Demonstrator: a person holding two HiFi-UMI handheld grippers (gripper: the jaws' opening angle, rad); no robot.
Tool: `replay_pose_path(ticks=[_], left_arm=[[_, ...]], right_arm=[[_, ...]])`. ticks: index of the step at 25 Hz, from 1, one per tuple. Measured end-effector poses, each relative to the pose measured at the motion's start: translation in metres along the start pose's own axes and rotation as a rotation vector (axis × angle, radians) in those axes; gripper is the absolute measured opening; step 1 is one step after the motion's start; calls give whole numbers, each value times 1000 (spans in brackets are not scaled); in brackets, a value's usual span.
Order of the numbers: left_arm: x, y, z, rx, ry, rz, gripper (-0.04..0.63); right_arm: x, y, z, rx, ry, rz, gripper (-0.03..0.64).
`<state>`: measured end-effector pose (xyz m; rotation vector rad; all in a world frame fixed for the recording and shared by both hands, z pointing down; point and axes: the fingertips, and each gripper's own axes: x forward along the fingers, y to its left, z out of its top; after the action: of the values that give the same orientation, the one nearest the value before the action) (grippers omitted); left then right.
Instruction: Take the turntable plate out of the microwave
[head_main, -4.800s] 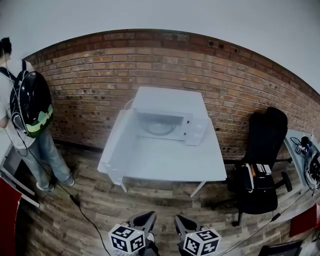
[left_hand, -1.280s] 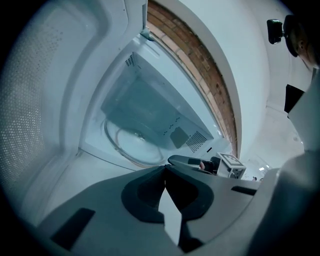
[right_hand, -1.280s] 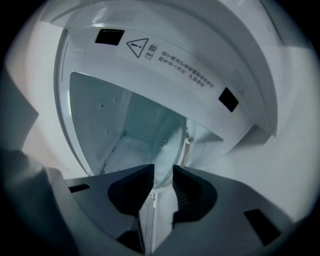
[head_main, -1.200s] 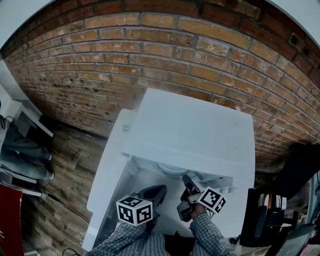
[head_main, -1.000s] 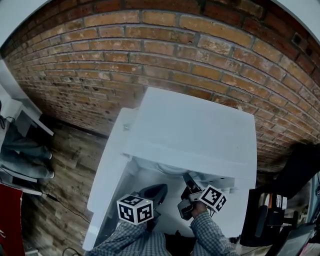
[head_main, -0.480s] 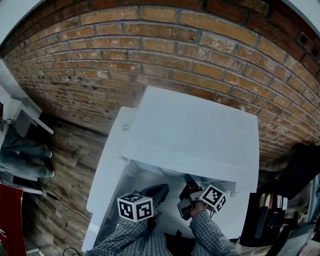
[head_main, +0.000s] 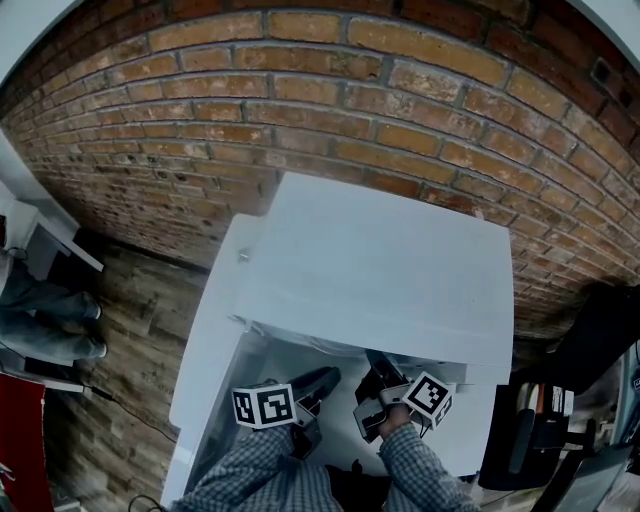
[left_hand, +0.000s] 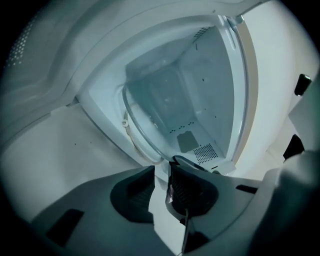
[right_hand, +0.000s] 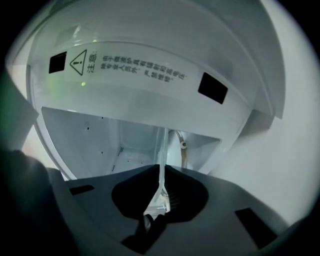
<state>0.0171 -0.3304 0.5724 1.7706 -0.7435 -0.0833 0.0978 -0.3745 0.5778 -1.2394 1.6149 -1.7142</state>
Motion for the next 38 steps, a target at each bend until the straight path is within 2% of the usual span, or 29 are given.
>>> replay_pose_path(ticks=[2,4,9,12,14,19,21,23,26,29,32,34,38], left_arm=[[0,3,8,-36,-43,-5,102],[2,6,18,-105,-112,-17,115],[4,8,41,-261,-265,-92,117],[8,10,49,-344,-317,-124,117],[12,9,54,-363,-340,-149,115],[20,-1,67,-404,-412,-267,115],[21,4,70,-433,-435,-262,115],[22,13,68,-454,-437,-216,114],[22,24,63,-479,-426,-154,49],[22,23,65,-493,-440,-166,41],[21,27,63,-512,-438,-143,38],[20,28,65,-511,-447,-159,40],[18,17,75,-497,-468,-241,40]], right_arm=[[-1,2,0,12,-3,8,40],[-2,4,-1,14,-1,11,40],[-4,9,-2,30,-2,26,40],[-7,7,0,16,0,22,40],[-9,6,0,15,2,16,40],[-11,9,1,12,1,23,40],[-11,10,1,5,6,28,40],[-10,9,1,-2,11,31,40],[-9,7,0,9,6,24,40],[-8,2,-1,15,-1,26,41],[-5,4,-2,15,-6,66,41],[-4,3,-2,19,-8,87,41],[0,8,-3,11,0,113,43]])
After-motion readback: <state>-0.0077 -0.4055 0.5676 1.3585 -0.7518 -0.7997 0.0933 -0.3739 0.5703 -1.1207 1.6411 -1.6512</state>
